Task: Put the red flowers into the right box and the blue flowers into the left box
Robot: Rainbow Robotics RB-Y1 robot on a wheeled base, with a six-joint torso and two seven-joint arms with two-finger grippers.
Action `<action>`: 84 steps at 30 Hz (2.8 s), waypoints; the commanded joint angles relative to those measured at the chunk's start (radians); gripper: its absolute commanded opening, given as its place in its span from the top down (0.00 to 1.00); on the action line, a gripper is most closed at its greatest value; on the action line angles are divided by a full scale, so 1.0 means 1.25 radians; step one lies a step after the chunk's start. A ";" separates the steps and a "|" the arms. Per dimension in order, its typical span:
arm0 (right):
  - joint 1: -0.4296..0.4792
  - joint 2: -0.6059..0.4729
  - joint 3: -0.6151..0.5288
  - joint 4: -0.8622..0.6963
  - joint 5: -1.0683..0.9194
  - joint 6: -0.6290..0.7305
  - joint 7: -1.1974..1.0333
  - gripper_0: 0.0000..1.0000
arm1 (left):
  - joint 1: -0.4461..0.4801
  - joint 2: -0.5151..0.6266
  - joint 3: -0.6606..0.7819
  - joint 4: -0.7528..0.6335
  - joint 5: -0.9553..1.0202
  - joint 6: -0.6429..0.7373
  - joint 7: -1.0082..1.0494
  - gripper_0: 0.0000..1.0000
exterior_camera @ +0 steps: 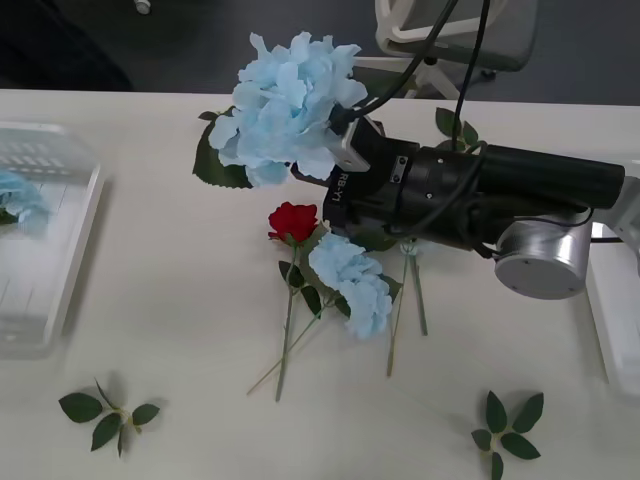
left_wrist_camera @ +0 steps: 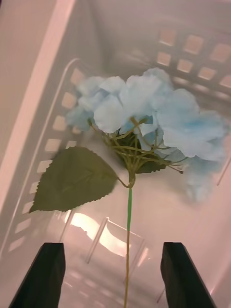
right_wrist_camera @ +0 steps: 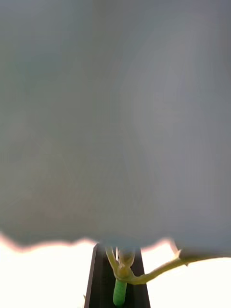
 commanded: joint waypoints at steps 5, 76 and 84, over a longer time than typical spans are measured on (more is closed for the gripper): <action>0.011 0.022 -0.032 -0.082 -0.012 0.001 -0.024 1.00 | -0.012 0.034 0.018 -0.017 0.202 0.004 -0.058 0.01; -0.050 0.185 -0.093 -0.154 -0.091 -0.003 -0.118 1.00 | -0.012 -0.285 -0.070 -0.098 1.185 0.282 -0.884 0.00; -0.050 0.179 -0.093 -0.154 -0.094 -0.003 -0.122 1.00 | -0.012 -0.308 -0.099 -0.144 1.180 0.280 -0.884 0.00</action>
